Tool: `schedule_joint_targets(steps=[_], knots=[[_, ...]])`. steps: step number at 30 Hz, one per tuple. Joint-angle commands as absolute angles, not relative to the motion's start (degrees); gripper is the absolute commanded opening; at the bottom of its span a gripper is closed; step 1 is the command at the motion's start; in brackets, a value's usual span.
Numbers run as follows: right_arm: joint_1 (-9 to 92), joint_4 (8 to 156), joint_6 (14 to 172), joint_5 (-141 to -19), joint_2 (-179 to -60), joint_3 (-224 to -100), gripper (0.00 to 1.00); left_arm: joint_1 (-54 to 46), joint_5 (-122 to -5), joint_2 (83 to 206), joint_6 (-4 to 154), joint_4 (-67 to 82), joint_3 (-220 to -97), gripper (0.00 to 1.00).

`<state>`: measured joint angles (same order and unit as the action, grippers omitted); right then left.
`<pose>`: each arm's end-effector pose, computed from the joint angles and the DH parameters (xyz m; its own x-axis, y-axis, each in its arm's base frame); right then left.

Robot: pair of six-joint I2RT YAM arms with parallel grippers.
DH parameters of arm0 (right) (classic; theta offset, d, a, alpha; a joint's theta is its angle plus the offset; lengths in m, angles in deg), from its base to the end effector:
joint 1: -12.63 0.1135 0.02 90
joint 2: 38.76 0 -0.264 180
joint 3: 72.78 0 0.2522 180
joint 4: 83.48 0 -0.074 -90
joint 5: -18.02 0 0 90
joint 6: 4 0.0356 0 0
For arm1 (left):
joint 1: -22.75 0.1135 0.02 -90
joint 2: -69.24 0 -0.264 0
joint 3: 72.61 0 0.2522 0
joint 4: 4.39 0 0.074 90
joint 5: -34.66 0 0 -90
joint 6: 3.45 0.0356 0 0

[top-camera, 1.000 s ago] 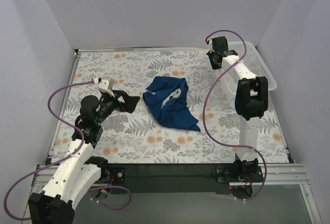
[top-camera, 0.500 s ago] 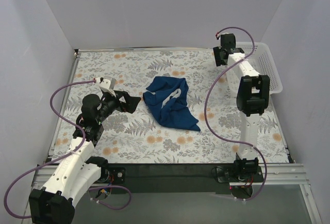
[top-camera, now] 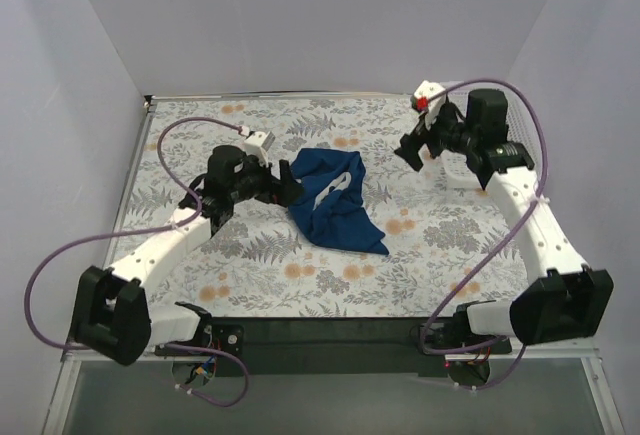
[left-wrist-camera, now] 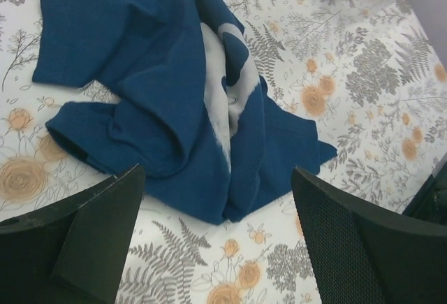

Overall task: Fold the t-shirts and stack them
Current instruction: Flatten the tshirt out

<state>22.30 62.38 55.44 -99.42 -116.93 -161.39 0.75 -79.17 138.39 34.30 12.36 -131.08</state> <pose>0.3034 0.0683 0.3751 -0.0539 -0.4669 -0.8827 -0.6880 0.6580 -0.3061 0.2435 -0.1139 0.2644 -0.7953 -0.4587 -0.3962 0.0756 0.5735 -0.8157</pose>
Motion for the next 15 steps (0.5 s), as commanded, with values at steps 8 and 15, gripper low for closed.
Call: schedule_joint_targets(steps=[8,15], knots=[[22.5,67.2,54.4,-124.5,-103.2,-136.8,0.98,-6.2,-60.2,162.0,30.3,26.9,-152.0,0.68],[20.9,71.6,56.9,-125.4,-101.7,-131.6,0.98,-7.0,-60.9,171.0,29.1,30.0,-158.1,0.52]])
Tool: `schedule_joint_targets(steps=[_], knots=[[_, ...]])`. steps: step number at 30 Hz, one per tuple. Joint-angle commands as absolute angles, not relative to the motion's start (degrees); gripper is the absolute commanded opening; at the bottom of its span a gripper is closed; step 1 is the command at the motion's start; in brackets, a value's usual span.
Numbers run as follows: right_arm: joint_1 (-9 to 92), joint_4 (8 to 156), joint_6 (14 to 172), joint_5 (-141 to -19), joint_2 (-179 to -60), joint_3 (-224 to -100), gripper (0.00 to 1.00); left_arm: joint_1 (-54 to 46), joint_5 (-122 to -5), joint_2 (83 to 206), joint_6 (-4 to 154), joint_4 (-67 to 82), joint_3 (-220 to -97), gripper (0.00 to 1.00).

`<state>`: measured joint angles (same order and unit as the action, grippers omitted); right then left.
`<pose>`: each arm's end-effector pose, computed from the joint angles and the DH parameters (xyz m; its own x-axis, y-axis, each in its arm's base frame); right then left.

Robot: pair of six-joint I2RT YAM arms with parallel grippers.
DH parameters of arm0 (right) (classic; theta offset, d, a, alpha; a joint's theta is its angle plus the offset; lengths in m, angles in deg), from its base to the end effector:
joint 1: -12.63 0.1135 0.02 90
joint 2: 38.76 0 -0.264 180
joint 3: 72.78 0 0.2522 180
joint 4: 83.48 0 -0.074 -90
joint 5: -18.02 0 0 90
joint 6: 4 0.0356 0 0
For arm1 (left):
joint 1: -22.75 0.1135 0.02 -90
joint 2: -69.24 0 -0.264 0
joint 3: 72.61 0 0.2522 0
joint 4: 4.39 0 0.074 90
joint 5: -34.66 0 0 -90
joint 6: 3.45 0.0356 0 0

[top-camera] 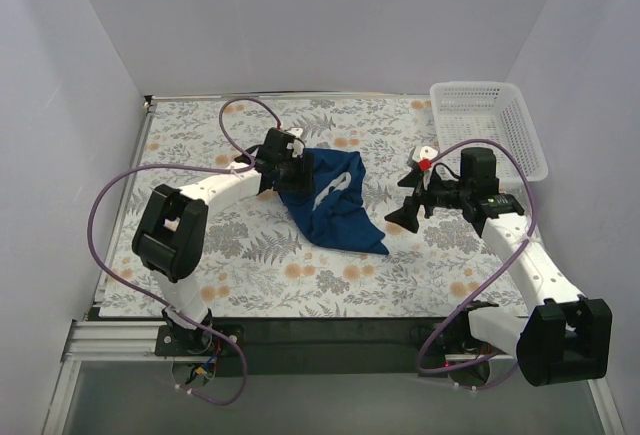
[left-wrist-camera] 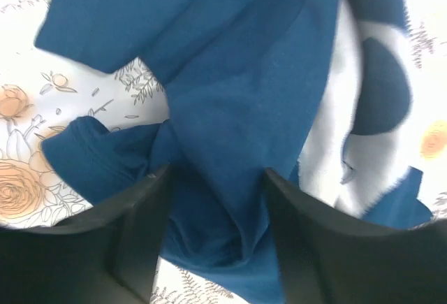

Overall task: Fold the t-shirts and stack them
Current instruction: Flatten the tshirt out

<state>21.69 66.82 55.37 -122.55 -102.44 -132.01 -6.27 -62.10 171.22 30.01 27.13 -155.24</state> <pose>0.2271 0.0641 0.2763 -0.1044 -0.3443 -0.9330 -0.9117 0.4080 -0.0485 0.3318 -0.1889 0.2034 -0.8301 -0.4869 -0.2718 -0.2645 0.7729 -0.5768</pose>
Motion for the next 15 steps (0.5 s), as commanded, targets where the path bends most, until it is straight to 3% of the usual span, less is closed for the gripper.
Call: schedule_joint_targets(steps=[1,4,5,11,15], knots=[[20.6,71.7,57.1,-125.6,-101.9,-131.6,0.98,-7.0,-61.6,171.9,29.1,30.0,-158.4,0.48],[20.4,71.6,57.2,-125.4,-102.5,-131.6,0.98,-7.2,-64.2,172.2,29.2,29.0,-159.7,0.24],[20.2,71.6,57.2,-125.4,-102.7,-131.5,0.98,-7.4,-64.7,171.6,29.5,28.6,-160.2,0.02],[19.6,71.6,58.0,-125.6,-103.9,-131.5,0.98,-7.4,-63.9,163.2,31.5,25.9,-158.1,0.00],[19.6,71.6,59.4,-126.3,-105.6,-131.9,0.98,-7.4,-63.5,150.3,34.1,21.7,-151.4,0.00]])
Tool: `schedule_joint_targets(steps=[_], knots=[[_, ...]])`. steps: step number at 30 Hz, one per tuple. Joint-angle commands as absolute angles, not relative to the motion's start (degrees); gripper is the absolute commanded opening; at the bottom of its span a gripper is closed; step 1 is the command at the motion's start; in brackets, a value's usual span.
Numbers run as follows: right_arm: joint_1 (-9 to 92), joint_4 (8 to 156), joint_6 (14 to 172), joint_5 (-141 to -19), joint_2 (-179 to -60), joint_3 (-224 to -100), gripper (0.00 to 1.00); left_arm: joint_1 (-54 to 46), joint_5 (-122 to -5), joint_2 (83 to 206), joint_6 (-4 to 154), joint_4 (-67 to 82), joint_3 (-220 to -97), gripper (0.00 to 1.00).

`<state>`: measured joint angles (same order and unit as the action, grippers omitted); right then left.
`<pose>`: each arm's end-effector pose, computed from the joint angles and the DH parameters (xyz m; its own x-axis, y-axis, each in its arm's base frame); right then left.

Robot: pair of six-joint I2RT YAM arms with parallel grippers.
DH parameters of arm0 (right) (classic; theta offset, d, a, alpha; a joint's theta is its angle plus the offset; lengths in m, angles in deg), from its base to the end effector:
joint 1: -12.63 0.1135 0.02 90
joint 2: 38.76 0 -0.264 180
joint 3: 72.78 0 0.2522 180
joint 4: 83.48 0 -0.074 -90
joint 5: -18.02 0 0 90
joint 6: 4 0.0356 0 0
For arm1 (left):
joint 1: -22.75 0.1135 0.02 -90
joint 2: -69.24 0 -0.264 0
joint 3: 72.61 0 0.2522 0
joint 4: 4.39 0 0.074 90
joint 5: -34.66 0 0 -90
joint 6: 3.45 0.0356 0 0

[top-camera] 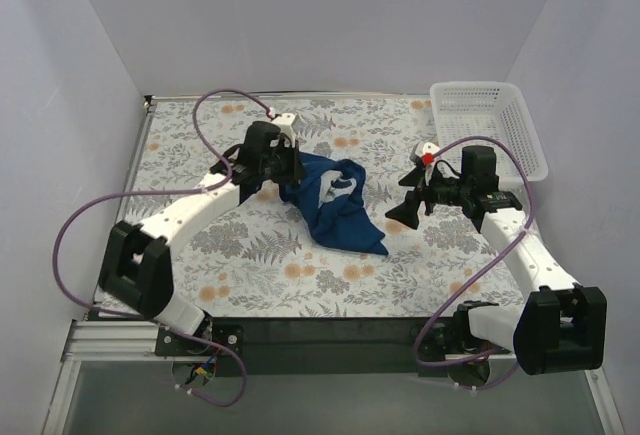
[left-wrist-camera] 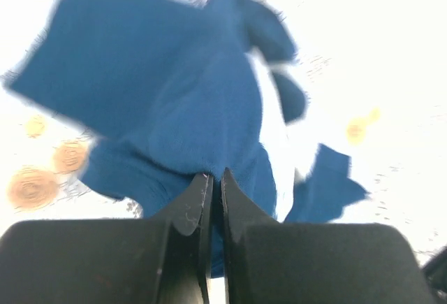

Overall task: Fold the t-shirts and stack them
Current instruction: Flatten the tshirt out

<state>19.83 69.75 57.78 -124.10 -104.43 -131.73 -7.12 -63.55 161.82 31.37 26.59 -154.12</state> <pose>0.2362 0.0582 0.2716 -0.1372 -0.3100 -0.9408 -0.9021 0.4314 -0.0106 0.3101 -0.1840 0.2556 -0.8118 -0.4708 -0.3455 -0.1428 0.7338 -0.6642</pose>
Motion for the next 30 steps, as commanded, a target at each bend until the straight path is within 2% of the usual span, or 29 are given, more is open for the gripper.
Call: schedule_joint_targets(steps=[1,9,20,23,27,30], knots=[[19.7,71.7,59.8,-126.6,-106.2,-132.0,0.97,-7.4,-63.6,148.2,34.2,21.2,-150.0,0.00],[22.5,72.0,64.6,-126.7,-114.3,-134.7,0.91,-7.1,-62.5,131.2,33.6,22.6,-141.0,0.00],[30.2,68.4,63.3,-120.7,-125.6,-140.8,0.88,-7.1,-61.8,118.4,12.3,32.6,-127.4,0.00],[31.2,66.9,64.5,-118.6,-131.9,-147.6,0.88,-7.1,-58.4,116.3,9.3,34.6,-125.3,0.00],[31.9,62.5,66.5,-117.0,-143.9,-160.9,0.79,-7.1,-56.7,113.4,4.6,35.8,-122.6,0.00],[33.4,59.8,67.9,-115.9,-152.1,-170.3,0.76,-7.0,-57.1,112.0,3.0,35.0,-120.1,0.00]])
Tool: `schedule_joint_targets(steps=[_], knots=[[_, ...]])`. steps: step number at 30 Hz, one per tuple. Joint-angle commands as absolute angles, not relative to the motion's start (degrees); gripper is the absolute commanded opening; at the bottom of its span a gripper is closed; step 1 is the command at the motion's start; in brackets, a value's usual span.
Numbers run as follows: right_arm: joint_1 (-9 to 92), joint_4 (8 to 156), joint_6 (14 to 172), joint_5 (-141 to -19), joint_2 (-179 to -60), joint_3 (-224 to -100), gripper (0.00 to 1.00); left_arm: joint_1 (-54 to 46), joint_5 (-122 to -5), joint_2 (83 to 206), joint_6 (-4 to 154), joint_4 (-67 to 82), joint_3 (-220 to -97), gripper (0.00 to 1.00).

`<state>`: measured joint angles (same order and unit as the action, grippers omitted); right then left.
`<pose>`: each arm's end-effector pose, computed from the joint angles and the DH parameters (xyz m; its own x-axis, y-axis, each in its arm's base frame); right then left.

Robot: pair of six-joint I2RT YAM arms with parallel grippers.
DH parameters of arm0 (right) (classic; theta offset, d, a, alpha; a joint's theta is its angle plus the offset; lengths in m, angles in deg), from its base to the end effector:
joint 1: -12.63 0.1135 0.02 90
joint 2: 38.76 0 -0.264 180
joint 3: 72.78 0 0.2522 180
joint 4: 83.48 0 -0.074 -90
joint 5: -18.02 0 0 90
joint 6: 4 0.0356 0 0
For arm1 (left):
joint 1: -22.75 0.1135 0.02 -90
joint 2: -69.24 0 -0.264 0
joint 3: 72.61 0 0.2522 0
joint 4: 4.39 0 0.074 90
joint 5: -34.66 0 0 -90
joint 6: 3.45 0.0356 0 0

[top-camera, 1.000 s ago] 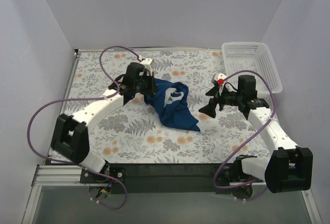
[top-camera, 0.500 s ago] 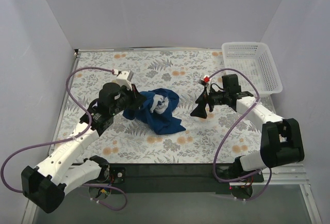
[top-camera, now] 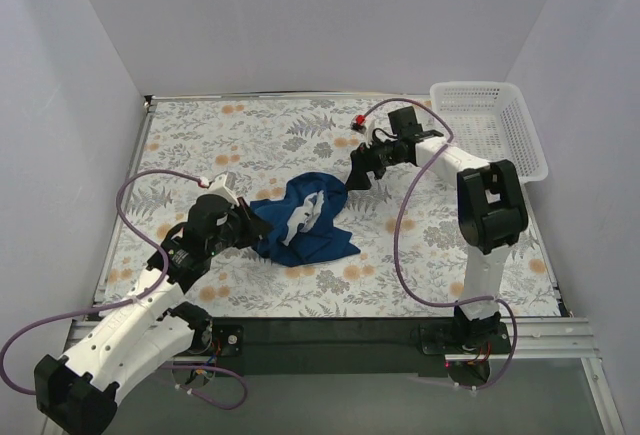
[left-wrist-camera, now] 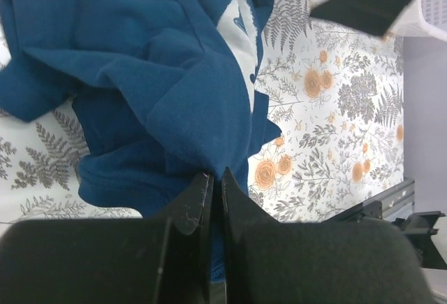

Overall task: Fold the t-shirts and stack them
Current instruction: Flatten the tshirt out

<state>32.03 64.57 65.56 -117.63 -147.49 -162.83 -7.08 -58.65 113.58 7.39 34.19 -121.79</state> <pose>0.3749 0.1590 0.2063 -0.4528 -0.4183 -0.7874 -0.8731 0.3870 0.2965 0.1496 -0.0881 0.2585 -0.6193 -0.7752 -0.1249 -0.3720 0.4297 -0.8228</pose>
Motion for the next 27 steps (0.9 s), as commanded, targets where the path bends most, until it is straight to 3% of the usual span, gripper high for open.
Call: schedule_joint_targets(steps=[1,8,11,15,19,27], knots=[[33.7,59.6,68.2,-115.1,-153.7,-171.8,0.76,-7.0,-56.9,111.3,2.4,35.0,-119.6,0.00],[36.4,57.2,70.6,-111.6,-163.9,-180.5,0.74,-7.0,-53.8,109.6,3.0,36.4,-119.9,0.00],[36.7,56.2,71.5,-113.6,-166.0,-182.9,0.57,-7.0,-53.1,109.8,3.4,36.3,-120.3,0.00],[36.0,54.3,69.8,-113.6,-163.4,-184.1,0.02,-7.0,-51.8,109.8,5.0,36.1,-121.7,0.00],[32.0,52.9,65.1,-113.4,-148.9,-180.9,0.01,-7.0,-49.5,109.5,8.2,37.1,-125.4,0.00],[21.9,43.5,47.3,-115.8,-126.2,-162.3,0.01,-7.0,-49.7,109.2,12.0,35.7,-128.3,0.00]])
